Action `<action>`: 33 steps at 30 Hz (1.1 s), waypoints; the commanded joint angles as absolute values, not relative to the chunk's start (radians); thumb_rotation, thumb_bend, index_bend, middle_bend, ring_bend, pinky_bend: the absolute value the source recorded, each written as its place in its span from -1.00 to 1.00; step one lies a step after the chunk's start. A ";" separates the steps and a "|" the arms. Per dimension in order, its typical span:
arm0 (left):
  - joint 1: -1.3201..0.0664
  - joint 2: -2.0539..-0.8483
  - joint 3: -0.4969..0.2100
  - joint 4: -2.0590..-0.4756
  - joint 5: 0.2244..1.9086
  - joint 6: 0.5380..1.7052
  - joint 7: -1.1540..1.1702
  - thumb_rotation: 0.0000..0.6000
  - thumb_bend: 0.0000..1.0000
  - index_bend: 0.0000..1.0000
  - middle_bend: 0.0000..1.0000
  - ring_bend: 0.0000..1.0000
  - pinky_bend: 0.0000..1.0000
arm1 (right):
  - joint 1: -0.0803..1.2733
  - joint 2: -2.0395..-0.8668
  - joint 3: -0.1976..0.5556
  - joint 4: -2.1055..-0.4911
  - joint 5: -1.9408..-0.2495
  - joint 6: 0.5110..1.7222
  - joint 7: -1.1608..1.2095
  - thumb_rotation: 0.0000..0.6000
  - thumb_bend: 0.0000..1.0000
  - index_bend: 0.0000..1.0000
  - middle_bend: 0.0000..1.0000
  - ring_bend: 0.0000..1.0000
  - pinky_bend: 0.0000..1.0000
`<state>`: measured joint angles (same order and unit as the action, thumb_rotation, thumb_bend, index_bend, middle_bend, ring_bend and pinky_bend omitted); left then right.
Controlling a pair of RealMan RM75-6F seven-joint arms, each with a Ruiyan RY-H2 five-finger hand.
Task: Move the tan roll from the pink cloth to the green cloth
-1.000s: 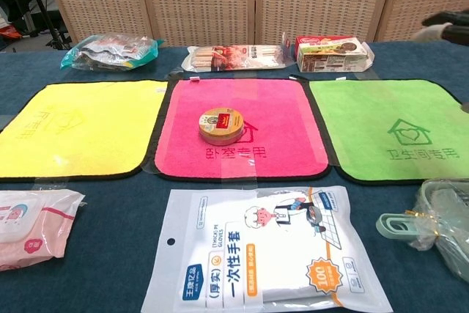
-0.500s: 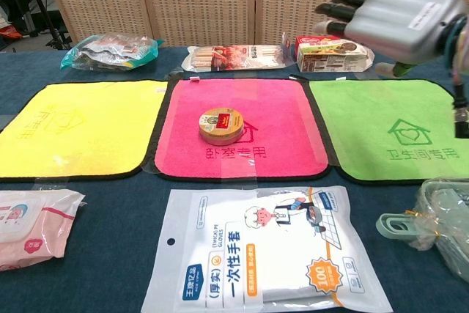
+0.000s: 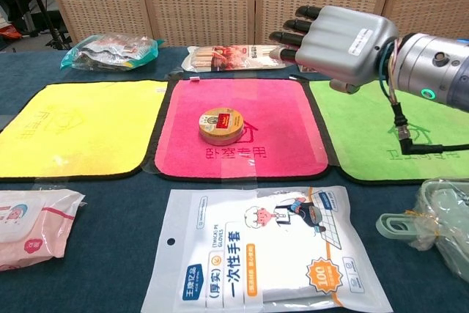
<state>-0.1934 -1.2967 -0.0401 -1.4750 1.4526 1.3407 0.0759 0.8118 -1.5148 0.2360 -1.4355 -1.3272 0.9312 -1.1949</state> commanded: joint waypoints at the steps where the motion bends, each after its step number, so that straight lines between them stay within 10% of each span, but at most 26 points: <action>1: -0.196 -1.299 -0.038 -1.472 1.452 1.335 0.076 1.00 -0.27 -0.84 -1.00 -1.00 -1.00 | 0.832 -1.531 0.235 -1.440 -1.308 0.921 -1.225 1.00 -0.18 -0.80 -1.00 -1.00 -0.90; 33: -0.205 -1.304 -0.032 -1.455 1.450 1.320 0.047 1.00 -0.26 -0.84 -1.00 -1.00 -1.00 | 1.037 -1.691 0.235 -1.396 -1.165 0.873 -1.372 1.00 -0.19 -0.33 -0.86 -1.00 -0.90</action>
